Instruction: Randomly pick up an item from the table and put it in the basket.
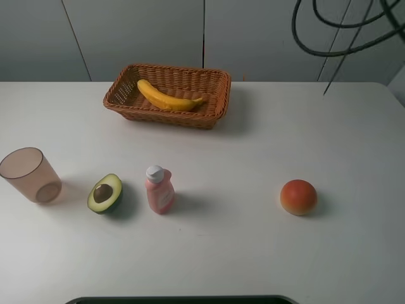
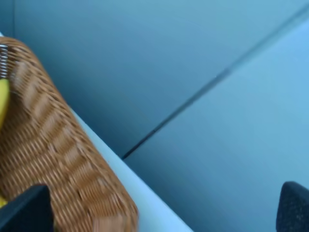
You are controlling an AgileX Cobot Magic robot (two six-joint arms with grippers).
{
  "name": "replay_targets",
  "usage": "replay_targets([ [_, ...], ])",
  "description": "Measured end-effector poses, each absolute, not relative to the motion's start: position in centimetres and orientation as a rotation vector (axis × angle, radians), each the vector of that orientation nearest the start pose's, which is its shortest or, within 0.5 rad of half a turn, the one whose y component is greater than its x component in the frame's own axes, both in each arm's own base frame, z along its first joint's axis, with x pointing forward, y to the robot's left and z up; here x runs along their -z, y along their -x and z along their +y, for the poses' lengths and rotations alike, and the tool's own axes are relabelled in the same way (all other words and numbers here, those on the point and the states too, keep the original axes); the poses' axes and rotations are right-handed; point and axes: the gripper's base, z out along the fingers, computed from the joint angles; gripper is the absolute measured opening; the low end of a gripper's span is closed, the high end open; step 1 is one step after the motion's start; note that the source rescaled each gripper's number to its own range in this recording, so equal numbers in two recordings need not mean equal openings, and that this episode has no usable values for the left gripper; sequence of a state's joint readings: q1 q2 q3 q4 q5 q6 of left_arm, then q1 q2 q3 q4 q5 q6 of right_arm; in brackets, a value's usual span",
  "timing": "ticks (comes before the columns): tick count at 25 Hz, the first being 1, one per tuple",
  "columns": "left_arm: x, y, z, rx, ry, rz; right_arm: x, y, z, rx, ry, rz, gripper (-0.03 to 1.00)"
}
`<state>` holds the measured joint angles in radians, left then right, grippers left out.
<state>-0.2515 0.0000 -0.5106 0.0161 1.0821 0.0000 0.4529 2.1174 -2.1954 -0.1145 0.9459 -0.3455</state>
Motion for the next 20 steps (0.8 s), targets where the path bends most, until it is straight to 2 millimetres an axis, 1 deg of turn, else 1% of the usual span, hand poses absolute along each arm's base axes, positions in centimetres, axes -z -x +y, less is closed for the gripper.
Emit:
replay_targets([
  [2,-27.8,0.6,0.3,0.137,-0.257,2.042,-36.8,-43.5,16.9,0.068,0.870,2.216,1.00],
  [5,-27.8,0.6,0.3,0.137,-0.257,2.042,-39.6,-42.2,11.5,0.042,0.750,2.315,1.00],
  [8,-27.8,0.6,0.3,0.137,-0.257,2.042,-42.6,-40.7,7.3,0.007,0.619,2.312,1.00],
  [10,-27.8,0.6,0.3,0.137,-0.257,2.042,-44.4,-39.4,4.8,-0.008,0.524,2.293,1.00],
  [12,-27.8,0.6,0.3,0.137,-0.257,2.042,-46.3,-37.6,2.4,-0.004,0.432,2.267,1.00],
  [13,-27.8,0.6,0.3,0.137,-0.257,2.042,-47.1,-36.7,1.5,0.003,0.399,2.254,1.00],
  [16,-27.8,0.6,0.3,0.137,-0.257,2.042,-48.5,-33.6,-0.7,0.025,0.317,2.244,1.00],
  [18,-27.8,0.6,0.3,0.137,-0.257,2.042,-48.4,-31.6,-1.6,0.033,0.283,2.267,1.00],
  [20,-27.8,0.6,0.3,0.137,-0.257,2.042,-48.2,-29.1,-1.9,0.039,0.264,2.284,1.00],
])
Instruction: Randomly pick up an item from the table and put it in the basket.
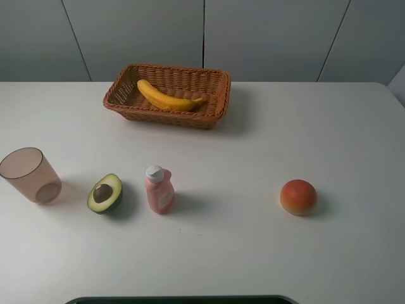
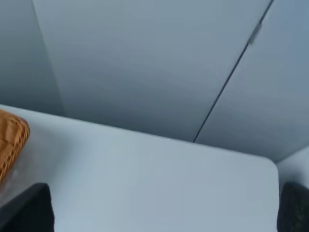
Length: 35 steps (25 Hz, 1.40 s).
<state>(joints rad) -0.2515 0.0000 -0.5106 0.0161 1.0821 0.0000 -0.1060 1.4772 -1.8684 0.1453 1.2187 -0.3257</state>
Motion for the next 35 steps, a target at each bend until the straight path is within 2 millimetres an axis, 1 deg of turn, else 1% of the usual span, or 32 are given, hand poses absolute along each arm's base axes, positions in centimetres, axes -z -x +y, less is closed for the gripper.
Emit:
replay_targets([
  [2,-27.8,0.6,0.3,0.137,-0.257,2.042,-47.5,-26.6,-1.7,0.037,0.261,2.308,1.00],
  [3,-27.8,0.6,0.3,0.137,-0.257,2.042,-47.6,-25.1,-1.5,0.038,0.261,2.304,1.00],
  [6,-27.8,0.6,0.3,0.137,-0.257,2.042,-46.8,-20.8,-1.1,0.050,0.270,2.304,1.00],
  [10,-27.8,0.6,0.3,0.137,-0.257,2.042,-45.4,-14.9,-0.9,0.132,0.287,2.286,1.00],
  [13,-27.8,0.6,0.3,0.137,-0.257,2.042,-44.2,-11.2,-0.7,0.176,0.304,2.247,1.00],
  [16,-27.8,0.6,0.3,0.137,-0.257,2.042,-42.5,-7.8,-0.3,0.182,0.301,2.217,1.00],
  [18,-27.8,0.6,0.3,0.137,-0.257,2.042,-41.4,-5.5,0.0,0.175,0.269,2.187,1.00],
  [21,-27.8,0.6,0.3,0.137,-0.257,2.042,-39.2,-2.5,0.3,0.155,0.208,2.145,1.00],
  [25,-27.8,0.6,0.3,0.137,-0.257,2.042,-35.5,0.5,0.6,0.117,0.125,2.107,1.00],
  [28,-27.8,0.6,0.3,0.137,-0.257,2.042,-32.9,1.8,0.8,0.095,0.085,2.088,1.00],
  [31,-27.8,0.6,0.3,0.137,-0.257,2.042,-30.6,2.4,0.9,0.078,0.058,2.080,1.00],
  [35,-27.8,0.6,0.3,0.137,-0.257,2.042,-28.3,1.7,0.8,0.063,0.041,2.125,1.00],
])
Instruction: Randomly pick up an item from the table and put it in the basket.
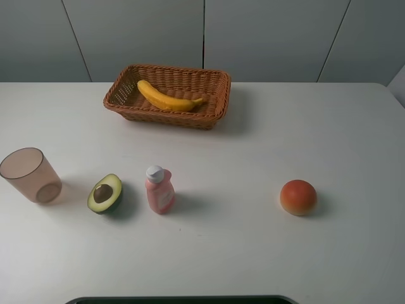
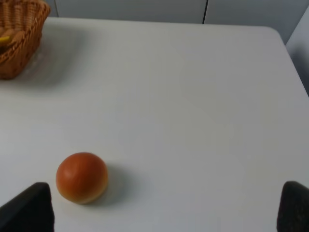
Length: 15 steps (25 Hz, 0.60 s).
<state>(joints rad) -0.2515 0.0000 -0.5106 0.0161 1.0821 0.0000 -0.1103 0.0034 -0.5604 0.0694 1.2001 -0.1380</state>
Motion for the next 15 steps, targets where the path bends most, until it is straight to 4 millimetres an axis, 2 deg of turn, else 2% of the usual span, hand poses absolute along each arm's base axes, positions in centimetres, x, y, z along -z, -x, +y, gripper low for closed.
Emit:
replay_targets([
  [15,-27.85,0.65,0.30,0.132,-0.264,2.041,-28.06,1.37,0.26,0.065,0.009,2.109,1.00],
])
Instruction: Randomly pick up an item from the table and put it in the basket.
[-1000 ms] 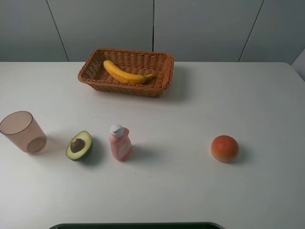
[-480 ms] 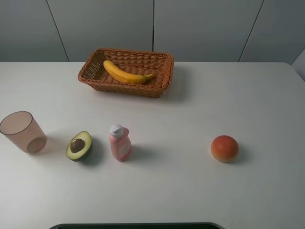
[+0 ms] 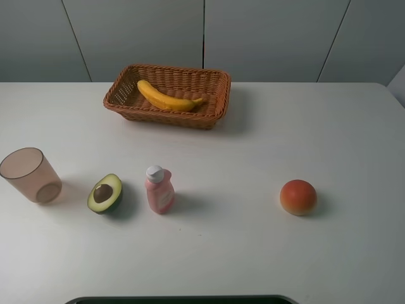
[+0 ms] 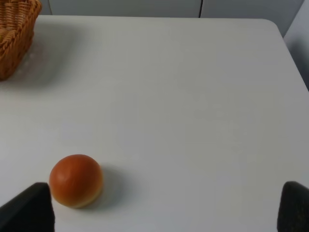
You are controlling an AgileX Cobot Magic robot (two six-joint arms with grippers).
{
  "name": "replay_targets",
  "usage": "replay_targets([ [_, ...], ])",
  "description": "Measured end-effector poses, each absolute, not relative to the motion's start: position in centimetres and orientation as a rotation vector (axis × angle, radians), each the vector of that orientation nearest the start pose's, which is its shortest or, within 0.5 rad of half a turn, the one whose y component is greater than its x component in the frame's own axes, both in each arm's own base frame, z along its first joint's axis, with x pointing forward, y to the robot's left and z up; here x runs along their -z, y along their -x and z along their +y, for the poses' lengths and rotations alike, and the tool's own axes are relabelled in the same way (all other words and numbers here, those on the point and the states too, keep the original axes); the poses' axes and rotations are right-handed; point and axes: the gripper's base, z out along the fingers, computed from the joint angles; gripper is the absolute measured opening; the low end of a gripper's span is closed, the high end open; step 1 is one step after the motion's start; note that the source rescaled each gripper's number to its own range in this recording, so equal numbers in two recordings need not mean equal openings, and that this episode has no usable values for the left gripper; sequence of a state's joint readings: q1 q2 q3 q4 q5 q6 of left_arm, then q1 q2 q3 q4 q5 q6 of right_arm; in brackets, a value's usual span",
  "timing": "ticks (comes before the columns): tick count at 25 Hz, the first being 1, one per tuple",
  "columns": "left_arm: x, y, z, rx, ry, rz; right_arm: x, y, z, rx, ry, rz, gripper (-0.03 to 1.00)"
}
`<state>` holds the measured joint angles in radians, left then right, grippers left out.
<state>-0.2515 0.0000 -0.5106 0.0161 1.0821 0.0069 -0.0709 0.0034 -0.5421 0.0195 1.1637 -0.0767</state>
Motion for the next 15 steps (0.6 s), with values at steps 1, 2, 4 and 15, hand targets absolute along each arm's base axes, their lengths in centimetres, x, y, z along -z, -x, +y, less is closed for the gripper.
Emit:
replay_targets([
  [1,-27.85,0.65,0.30,0.132,-0.264,2.041,-28.06,1.37,0.25,0.066,0.007,2.109,1.00],
  [2,-27.85,0.65,0.30,0.132,-0.264,2.041,-28.06,1.37,0.25,0.066,0.007,2.109,1.00],
  [4,-27.85,0.65,0.30,0.137,-0.257,2.042,-28.06,1.37,0.25,0.063,0.002,2.109,1.00],
  [15,-27.85,0.65,0.30,0.132,-0.264,2.041,-28.06,1.37,0.22,0.063,-0.004,2.109,1.00],
])
